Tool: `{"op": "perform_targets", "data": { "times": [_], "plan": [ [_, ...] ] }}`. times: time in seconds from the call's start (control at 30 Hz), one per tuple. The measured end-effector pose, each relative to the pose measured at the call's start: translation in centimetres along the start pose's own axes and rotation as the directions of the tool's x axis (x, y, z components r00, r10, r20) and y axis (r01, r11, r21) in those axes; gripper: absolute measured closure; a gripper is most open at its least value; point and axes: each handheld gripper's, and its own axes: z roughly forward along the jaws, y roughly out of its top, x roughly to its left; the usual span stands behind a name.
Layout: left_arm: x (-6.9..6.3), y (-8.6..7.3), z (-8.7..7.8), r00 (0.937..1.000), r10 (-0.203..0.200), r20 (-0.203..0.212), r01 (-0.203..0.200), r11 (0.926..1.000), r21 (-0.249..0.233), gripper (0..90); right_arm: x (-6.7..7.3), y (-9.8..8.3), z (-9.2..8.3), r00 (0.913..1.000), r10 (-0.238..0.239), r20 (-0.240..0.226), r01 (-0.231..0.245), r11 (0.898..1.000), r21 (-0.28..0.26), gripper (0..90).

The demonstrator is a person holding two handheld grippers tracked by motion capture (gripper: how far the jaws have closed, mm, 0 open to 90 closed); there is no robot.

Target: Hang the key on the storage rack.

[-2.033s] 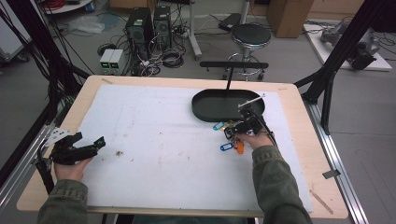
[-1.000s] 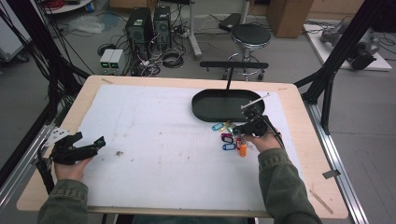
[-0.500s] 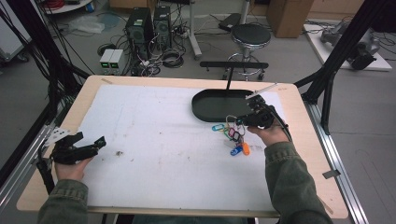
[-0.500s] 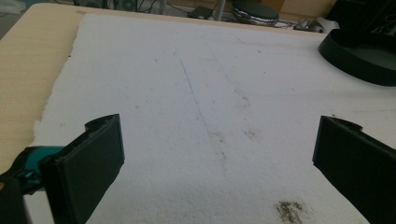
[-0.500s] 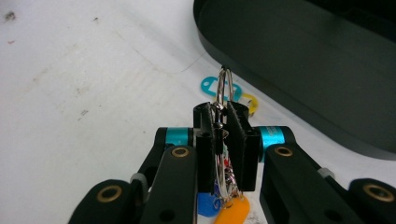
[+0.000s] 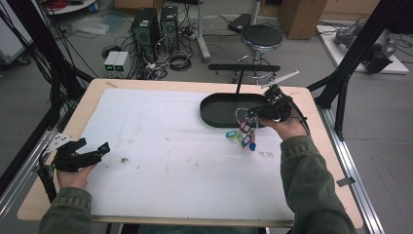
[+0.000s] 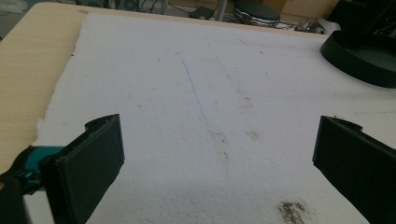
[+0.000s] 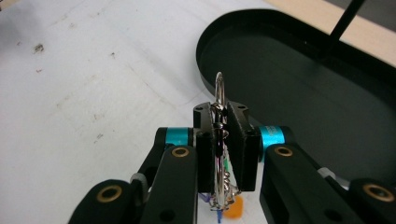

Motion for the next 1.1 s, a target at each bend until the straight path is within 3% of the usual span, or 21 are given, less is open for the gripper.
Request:
{"op": "perform_targets", "data": {
  "times": [0.53, 0.93, 1.1],
  "plan": [
    [0.0, 0.0, 0.0, 1.0000, 0.004, -0.003, -0.004, 1.0000, -0.001, 2.5, 0.4, 4.4, -1.9, 0.9989, -0.026, -0.038, 0.025, 0.999, -0.043, 81.9],
    [0.0, 0.0, 0.1, 1.0000, 0.007, 0.002, -0.007, 1.0000, 0.000, 2.5, -0.2, 6.9, -1.7, 0.9988, -0.030, -0.039, 0.028, 0.999, -0.040, 81.9],
    [0.0, 0.0, 0.0, 0.9999, 0.012, -0.002, -0.012, 0.9999, -0.004, 2.5, -1.3, 7.7, -0.5, 0.9989, 0.012, -0.046, -0.014, 0.998, -0.061, 81.9]
  ]
}}
